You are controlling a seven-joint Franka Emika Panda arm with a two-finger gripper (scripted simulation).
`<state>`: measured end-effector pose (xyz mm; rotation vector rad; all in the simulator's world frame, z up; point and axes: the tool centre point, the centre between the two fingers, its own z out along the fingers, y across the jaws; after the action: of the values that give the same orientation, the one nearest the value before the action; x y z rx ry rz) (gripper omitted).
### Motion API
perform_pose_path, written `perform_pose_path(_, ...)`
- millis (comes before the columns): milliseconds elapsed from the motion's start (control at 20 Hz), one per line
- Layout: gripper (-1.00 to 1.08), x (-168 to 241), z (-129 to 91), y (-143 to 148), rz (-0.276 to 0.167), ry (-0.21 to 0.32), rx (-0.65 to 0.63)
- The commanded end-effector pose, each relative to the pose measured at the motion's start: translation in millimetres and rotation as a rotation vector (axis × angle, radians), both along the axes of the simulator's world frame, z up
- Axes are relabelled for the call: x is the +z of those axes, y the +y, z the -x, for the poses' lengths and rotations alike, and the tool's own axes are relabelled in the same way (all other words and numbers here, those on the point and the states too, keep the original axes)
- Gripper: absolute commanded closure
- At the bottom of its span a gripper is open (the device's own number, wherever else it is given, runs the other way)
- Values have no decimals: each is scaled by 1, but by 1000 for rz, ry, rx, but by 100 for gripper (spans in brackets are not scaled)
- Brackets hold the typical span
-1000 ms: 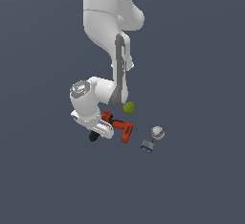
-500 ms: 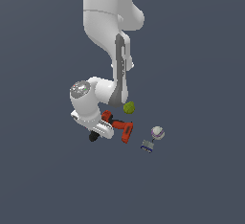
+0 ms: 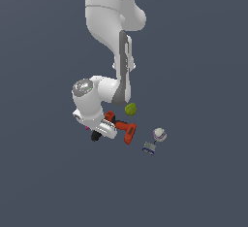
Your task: Pick up a designated object from a clutter of objects.
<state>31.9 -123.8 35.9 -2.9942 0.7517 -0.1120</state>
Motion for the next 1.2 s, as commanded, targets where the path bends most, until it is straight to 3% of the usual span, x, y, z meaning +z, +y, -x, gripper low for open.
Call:
perform_pose_path(0, 108, 11, 0, 8, 0, -6, 3)
perform_pose_path(450, 108, 67, 12, 49, -1, -6, 2)
perform_pose_path(1150, 108, 199, 40, 143, 4, -6, 1)
